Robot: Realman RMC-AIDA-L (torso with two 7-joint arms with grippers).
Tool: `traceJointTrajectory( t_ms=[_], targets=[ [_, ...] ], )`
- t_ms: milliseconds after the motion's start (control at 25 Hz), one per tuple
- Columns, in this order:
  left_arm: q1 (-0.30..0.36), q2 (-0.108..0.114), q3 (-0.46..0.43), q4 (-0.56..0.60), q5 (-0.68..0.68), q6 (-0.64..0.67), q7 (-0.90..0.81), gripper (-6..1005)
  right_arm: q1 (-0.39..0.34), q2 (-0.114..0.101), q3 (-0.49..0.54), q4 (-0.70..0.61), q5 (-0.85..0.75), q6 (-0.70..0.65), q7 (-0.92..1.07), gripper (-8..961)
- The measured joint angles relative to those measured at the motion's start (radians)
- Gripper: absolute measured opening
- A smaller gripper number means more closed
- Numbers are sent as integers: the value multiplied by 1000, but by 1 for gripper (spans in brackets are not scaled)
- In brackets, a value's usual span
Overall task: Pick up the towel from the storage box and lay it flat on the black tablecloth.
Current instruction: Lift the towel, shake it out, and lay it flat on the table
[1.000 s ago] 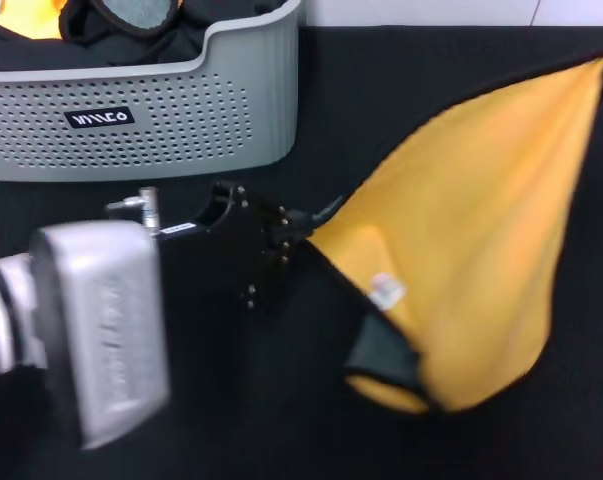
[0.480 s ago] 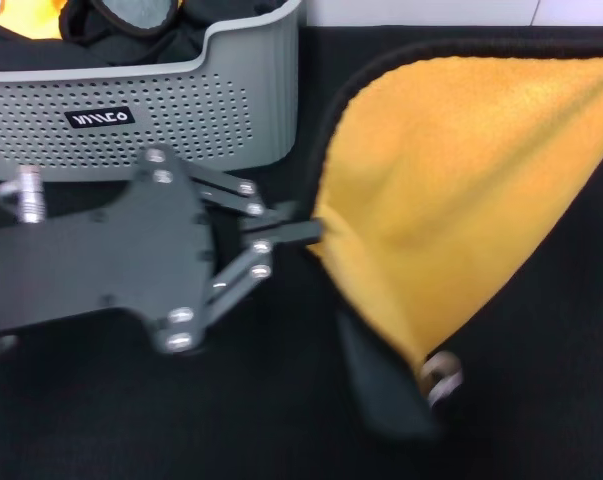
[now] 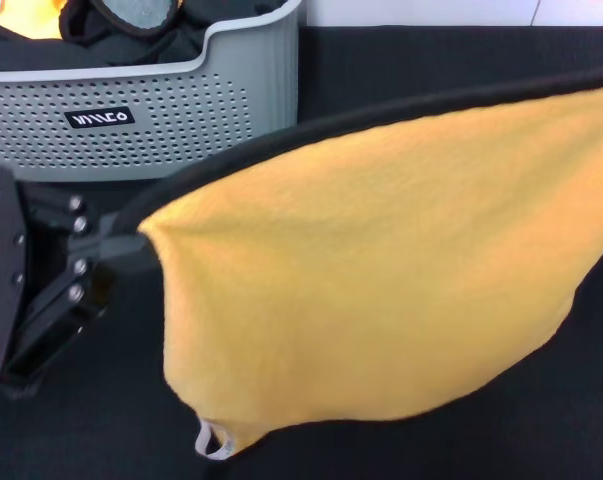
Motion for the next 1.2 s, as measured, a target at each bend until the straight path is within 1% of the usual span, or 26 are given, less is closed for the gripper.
traceJointTrajectory(
  t_ms=[40,120,200,240,400,520,600,680,720,760,800,840,880,920,1000,1040,1080,1120,1200],
  targets=[
    [17,2,4,2,1,1,-2,36,-10,9,-9,4,-1,6,0,1],
    [59,4,6,6,-4,3,-4,36,-46,35,-35,20,-5,8,-2,1],
    [99,4,6,11,-10,4,-5,37,-85,55,-68,31,-7,9,-11,1],
    [113,4,6,13,-12,5,-5,37,-97,60,-82,33,-6,9,-18,2],
    [169,4,14,49,-35,7,-29,37,-119,64,-172,10,3,10,-42,2],
    [174,4,15,86,-36,7,-98,38,-112,65,-205,-43,12,9,-57,2],
    [157,4,-5,78,-22,5,-115,38,-102,66,-207,-105,14,7,-92,2],
    [106,-1,-59,25,16,3,-112,38,-82,66,-193,-201,15,6,-140,2],
    [42,-1,-114,-46,66,2,-110,39,-65,66,-187,-256,13,4,-164,2],
    [-7,0,-158,-110,115,2,-103,39,-49,66,-182,-304,11,3,-186,2],
    [-79,6,-218,-198,173,-1,-89,39,-24,65,-178,-372,4,-1,-215,2],
    [-137,15,-269,-282,238,-9,-63,39,4,64,-176,-444,-9,-8,-257,2],
    [-137,15,-269,-282,238,-9,-63,39,26,64,-175,-499,-18,-15,-288,2],
    [-278,41,-369,-480,399,-62,38,39,49,65,-176,-563,-29,-37,-327,1],
    [-341,52,-392,-557,476,-128,89,40,84,68,-186,-648,-37,-90,-378,1],
    [-372,52,-394,-588,510,-179,105,40,95,69,-196,-672,-37,-126,-398,1],
    [-403,44,-392,-607,546,-243,119,40,102,71,-207,-689,-36,-164,-416,1],
    [-421,37,-389,-609,565,-280,127,40,104,73,-218,-695,-34,-196,-429,1],
    [-453,15,-389,-602,596,-353,158,40,110,76,-233,-702,-28,-260,-446,1]
  ],
)
